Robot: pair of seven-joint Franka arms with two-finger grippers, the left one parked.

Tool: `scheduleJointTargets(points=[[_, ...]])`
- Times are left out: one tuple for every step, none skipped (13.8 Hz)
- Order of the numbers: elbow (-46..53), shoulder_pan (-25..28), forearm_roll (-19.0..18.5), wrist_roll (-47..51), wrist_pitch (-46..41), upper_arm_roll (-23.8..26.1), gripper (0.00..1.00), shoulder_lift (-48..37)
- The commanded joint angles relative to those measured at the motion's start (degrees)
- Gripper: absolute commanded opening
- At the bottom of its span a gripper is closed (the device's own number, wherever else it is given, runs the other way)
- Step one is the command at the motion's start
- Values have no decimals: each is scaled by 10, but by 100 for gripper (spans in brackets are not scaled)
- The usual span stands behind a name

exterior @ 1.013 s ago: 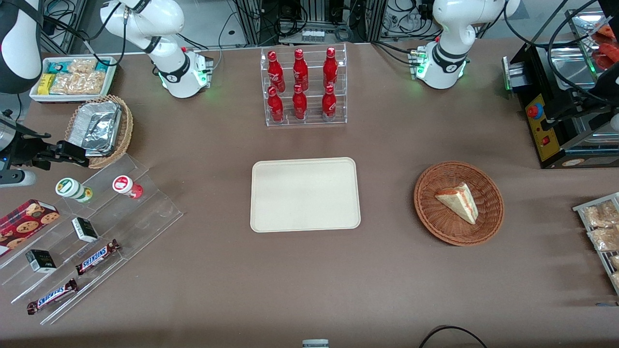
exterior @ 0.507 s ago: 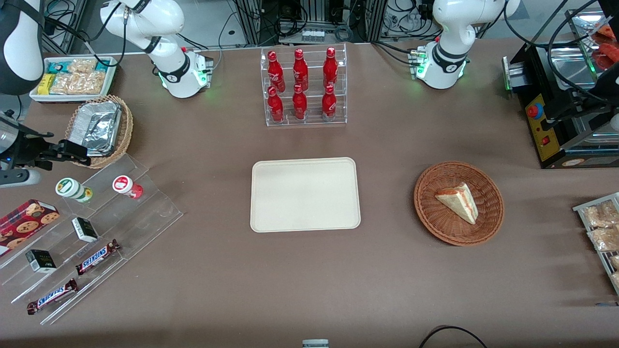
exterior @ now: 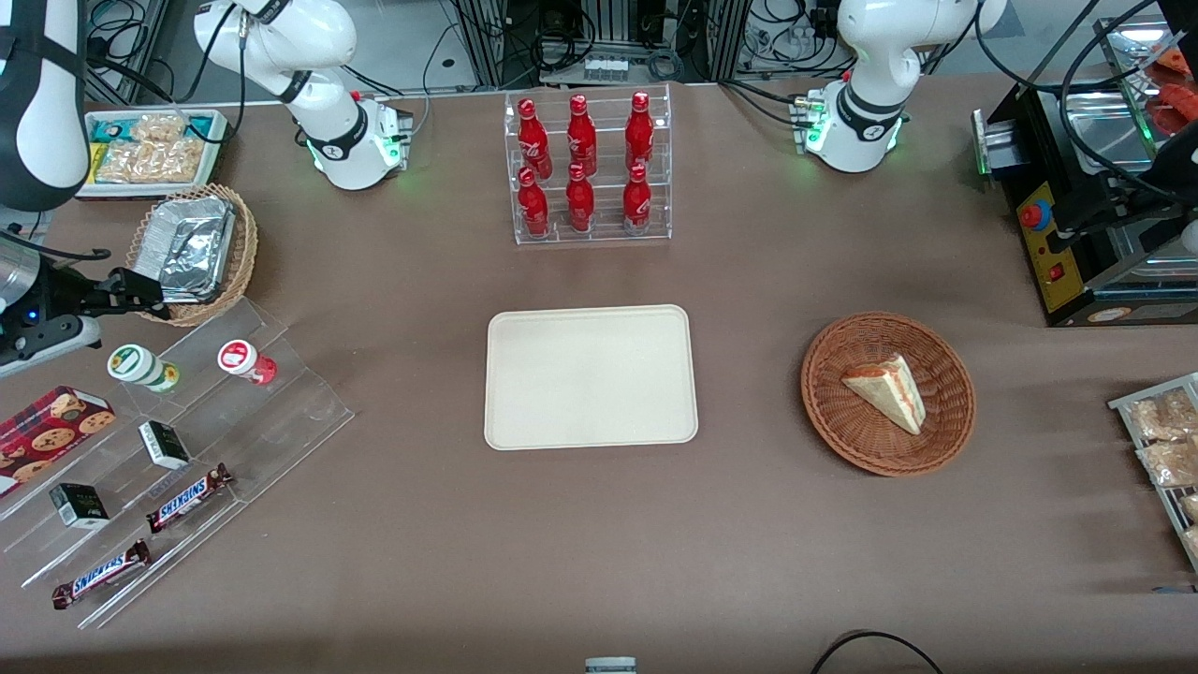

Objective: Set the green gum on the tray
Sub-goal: 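Move the right gripper down toward the green-and-white gum jar on the rack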

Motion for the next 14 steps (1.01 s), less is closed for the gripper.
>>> scheduleJointTargets(points=[[-75, -34, -5, -109, 74, -3, 100, -30], [-78, -43, -5, -159, 85, -3, 100, -24], [-81, -52, -5, -195, 94, -4, 100, -17], [-84, -60, -5, -210, 106, -4, 100, -11], [-89, -65, -5, -219, 115, -4, 100, -7], [-95, -67, -5, -235, 129, -4, 100, -3], [-98, -72, -5, -244, 141, -4, 100, -1], [-99, -73, -5, -245, 149, -4, 100, 6], [-98, -74, -4, -245, 155, -4, 100, 12], [-98, -75, -3, -245, 163, -4, 100, 19], [-98, -78, -1, -245, 170, -4, 100, 26], [-98, -82, 6, -245, 178, -4, 100, 33], [-98, -83, 11, -245, 184, -4, 100, 39], [-98, -83, 12, -245, 190, -4, 100, 42]])
